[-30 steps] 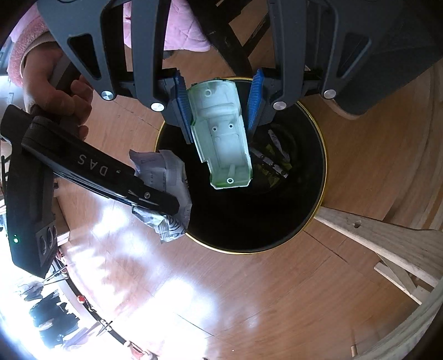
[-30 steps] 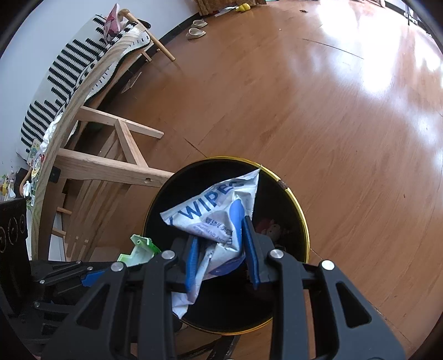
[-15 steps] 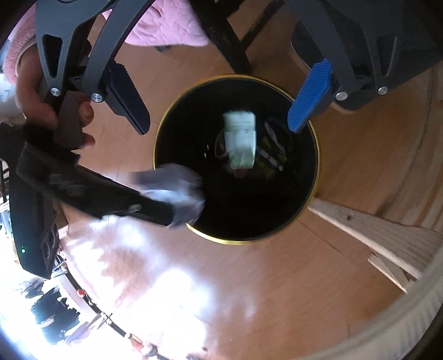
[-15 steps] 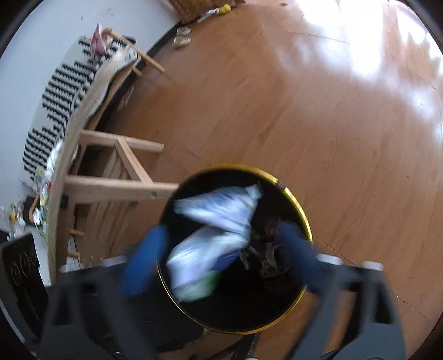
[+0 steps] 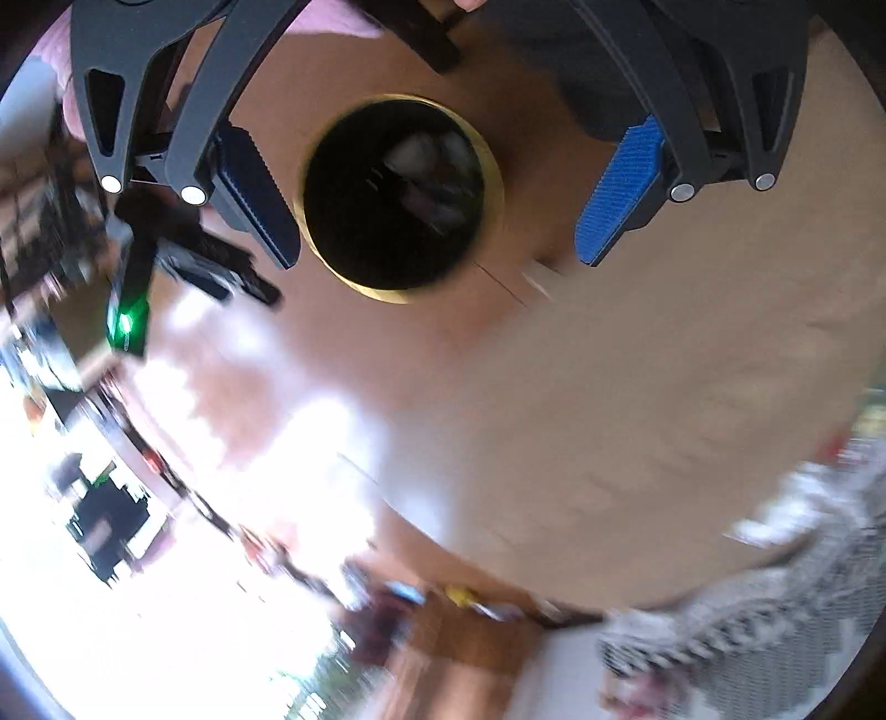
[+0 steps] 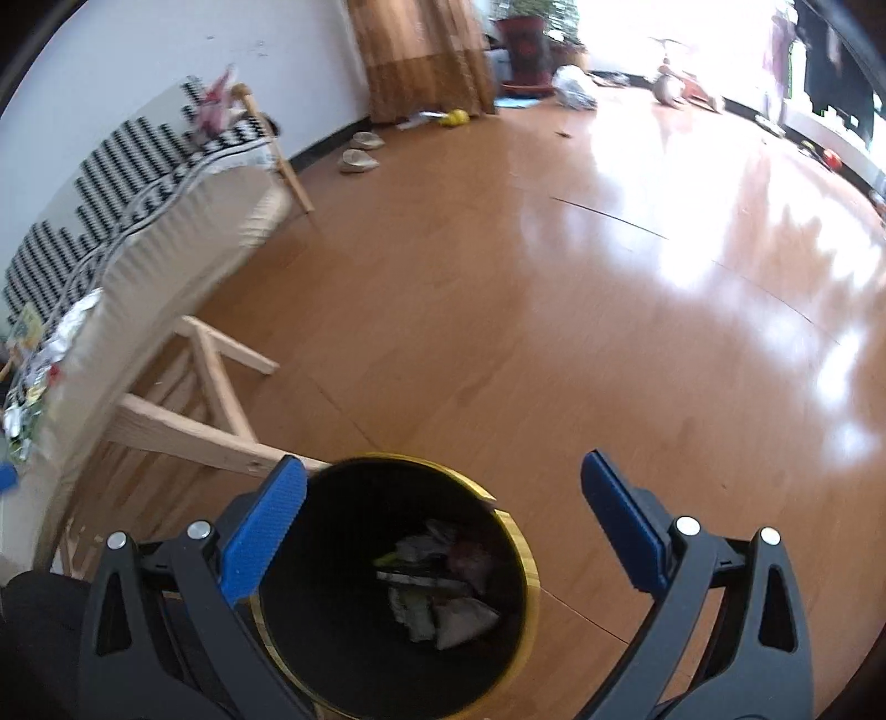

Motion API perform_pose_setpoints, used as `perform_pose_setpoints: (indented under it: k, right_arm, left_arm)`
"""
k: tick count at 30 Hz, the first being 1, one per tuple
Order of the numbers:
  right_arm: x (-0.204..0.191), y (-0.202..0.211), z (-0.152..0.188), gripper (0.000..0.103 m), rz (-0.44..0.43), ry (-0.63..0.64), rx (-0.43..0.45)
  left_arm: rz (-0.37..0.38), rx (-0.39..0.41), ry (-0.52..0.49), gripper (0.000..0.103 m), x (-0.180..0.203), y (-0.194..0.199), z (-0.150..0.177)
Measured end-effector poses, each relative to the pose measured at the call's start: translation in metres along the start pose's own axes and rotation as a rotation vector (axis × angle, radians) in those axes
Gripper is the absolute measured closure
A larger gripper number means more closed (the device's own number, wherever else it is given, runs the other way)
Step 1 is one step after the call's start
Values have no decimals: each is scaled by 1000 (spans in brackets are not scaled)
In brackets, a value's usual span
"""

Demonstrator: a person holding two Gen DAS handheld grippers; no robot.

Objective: Collect trash
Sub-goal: 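Move both tools back over the table to the remaining trash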

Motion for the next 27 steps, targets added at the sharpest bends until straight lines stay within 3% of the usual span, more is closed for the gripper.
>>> perform_pose_setpoints:
  k: [5, 8, 12, 15, 19, 23, 27]
  right_arm:
    - [-77, 3, -32, 7, -70, 145, 64]
    - [-129, 10, -48, 7, -118, 228, 106]
    - [-193, 9, -62, 7, -198, 312, 131]
    - [-230, -2, -67, 7, -222, 358, 109]
    - [-256, -11, -65, 7, -234, 378, 88]
    - [-259, -19, -63, 7, -209, 398, 74]
    - [-254, -32, -71, 7, -180, 388, 65]
  left_arm:
    - [-195, 139, 170, 6, -111, 61, -14]
    - [-349, 209, 349, 6, -205, 98, -6]
    - [-411, 210, 542, 6, -294, 122, 11]
    - [-435, 195, 554, 6, -323, 120, 7]
    - [-429, 191, 578, 6, -347, 104, -23]
    - [-441, 187, 590, 6, -362, 85, -66]
    - [-507, 138, 579, 6, -383, 59, -88]
Point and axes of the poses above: each gripper's, at about its wrist camera, not at the fingertips, and y roughly against the way its jaws point, x to its right, z to its underside, the point moved 4 cm from there along -y, roughly the way its jaws point, and after that the axes turned 7 degrees about y, right-handed, at the moved point
